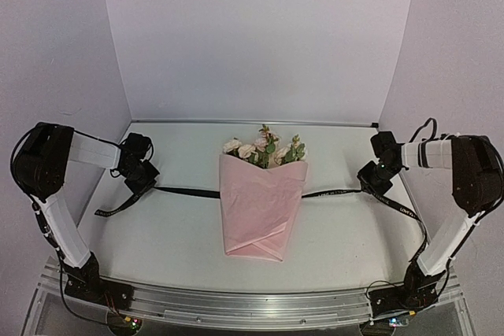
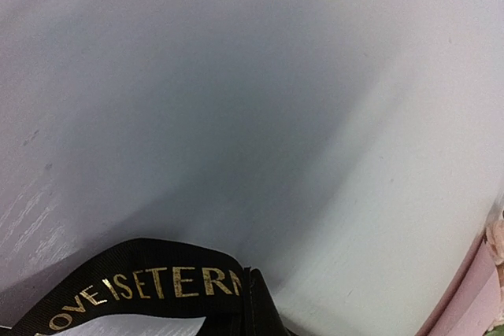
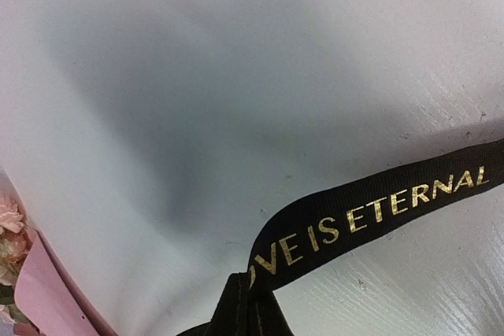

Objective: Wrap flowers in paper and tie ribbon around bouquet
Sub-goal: Cross the ribbon over the folded bouquet.

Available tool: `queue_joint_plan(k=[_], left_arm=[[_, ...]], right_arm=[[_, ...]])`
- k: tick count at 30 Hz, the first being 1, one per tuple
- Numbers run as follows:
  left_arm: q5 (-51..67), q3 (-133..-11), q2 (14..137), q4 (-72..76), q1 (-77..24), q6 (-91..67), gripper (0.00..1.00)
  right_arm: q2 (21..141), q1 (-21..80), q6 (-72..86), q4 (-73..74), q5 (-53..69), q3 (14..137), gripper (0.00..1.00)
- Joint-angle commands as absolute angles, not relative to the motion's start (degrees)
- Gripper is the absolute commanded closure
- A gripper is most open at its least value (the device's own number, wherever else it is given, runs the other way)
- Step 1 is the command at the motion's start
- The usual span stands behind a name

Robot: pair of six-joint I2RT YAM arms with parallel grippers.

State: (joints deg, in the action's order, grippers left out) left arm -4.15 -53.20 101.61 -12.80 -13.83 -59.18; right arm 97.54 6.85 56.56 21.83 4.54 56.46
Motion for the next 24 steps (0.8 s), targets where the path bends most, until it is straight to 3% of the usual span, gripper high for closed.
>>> queue_joint_plan(k=[1, 7, 13, 16, 18, 19, 22, 24], left_arm=[[3.2, -55.2, 100.1, -6.6, -13.7, -48.6, 1.0], [4.8, -58.7, 92.6, -1.0, -20.3, -40.3, 1.0], [10.4, -80.0, 102.0, -2.3, -42.0, -20.2, 1.0], [14.2, -92.7, 113.1, -12.0, -53.8, -7.0, 0.86], [13.1, -98.7, 120.0, -16.4, -59.0, -2.0, 0.66], [13.5, -100.8, 122.5, -18.3, -59.5, -2.2, 0.61], [13.7, -98.6, 122.5, -14.9, -59.5, -5.0, 0.44], [13.1, -94.9, 119.5, -10.0, -59.1, -7.4, 0.36]], right_arm=[[92.4, 6.7, 55.0, 23.9, 2.2, 57.3, 1.0], [87.7, 9.0, 54.0, 24.8, 3.4, 55.4, 1.0], [88.2, 12.1, 54.0, 25.3, 4.3, 55.1, 1.0], [89.2, 12.3, 54.4, 25.3, 5.2, 54.9, 0.98], [89.4, 12.3, 54.3, 25.3, 5.6, 54.9, 0.93], [89.5, 12.3, 54.2, 25.4, 5.9, 55.0, 0.88], [89.3, 12.2, 53.9, 26.0, 6.2, 55.5, 0.7], [89.0, 12.3, 53.9, 26.3, 6.0, 55.6, 0.64]])
